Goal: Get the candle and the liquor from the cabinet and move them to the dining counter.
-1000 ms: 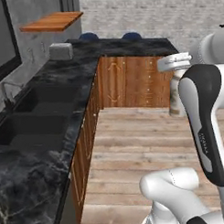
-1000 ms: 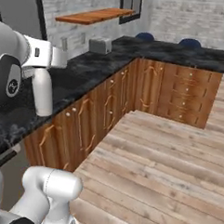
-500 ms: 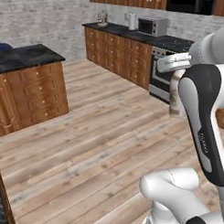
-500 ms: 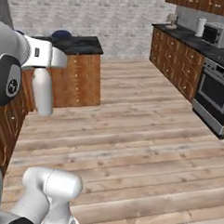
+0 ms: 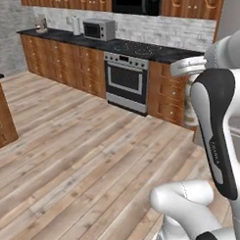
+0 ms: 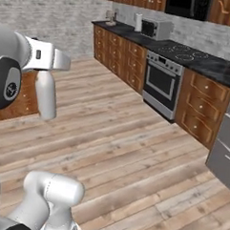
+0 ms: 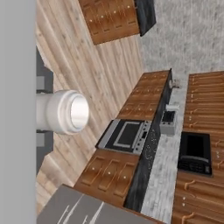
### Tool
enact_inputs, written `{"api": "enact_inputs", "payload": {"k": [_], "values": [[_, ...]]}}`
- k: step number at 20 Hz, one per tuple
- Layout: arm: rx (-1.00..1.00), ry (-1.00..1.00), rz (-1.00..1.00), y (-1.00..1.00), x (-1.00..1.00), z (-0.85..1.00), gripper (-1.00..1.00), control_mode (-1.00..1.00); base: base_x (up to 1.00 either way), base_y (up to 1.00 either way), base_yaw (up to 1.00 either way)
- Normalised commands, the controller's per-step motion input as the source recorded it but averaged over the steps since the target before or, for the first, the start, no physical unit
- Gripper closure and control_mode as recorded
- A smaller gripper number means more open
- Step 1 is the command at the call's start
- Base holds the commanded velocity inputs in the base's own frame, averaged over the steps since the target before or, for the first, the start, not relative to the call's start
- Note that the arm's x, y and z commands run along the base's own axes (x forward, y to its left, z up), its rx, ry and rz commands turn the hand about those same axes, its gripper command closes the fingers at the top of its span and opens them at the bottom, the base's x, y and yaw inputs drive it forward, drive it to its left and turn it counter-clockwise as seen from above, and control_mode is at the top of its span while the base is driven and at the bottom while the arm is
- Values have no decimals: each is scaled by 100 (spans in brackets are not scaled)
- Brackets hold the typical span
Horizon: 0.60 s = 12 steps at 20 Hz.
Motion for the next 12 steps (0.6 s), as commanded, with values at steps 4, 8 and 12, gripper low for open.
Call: {"api": "enact_inputs", "payload": {"k": [4, 8, 12], "values": [[0, 0, 0, 0, 0, 0, 100, 100, 89, -33, 13], [0, 0, 0, 0, 0, 0, 100, 100, 100, -39, 30], [0, 0, 0, 0, 0, 0, 100, 100, 100, -13, 39]]}}
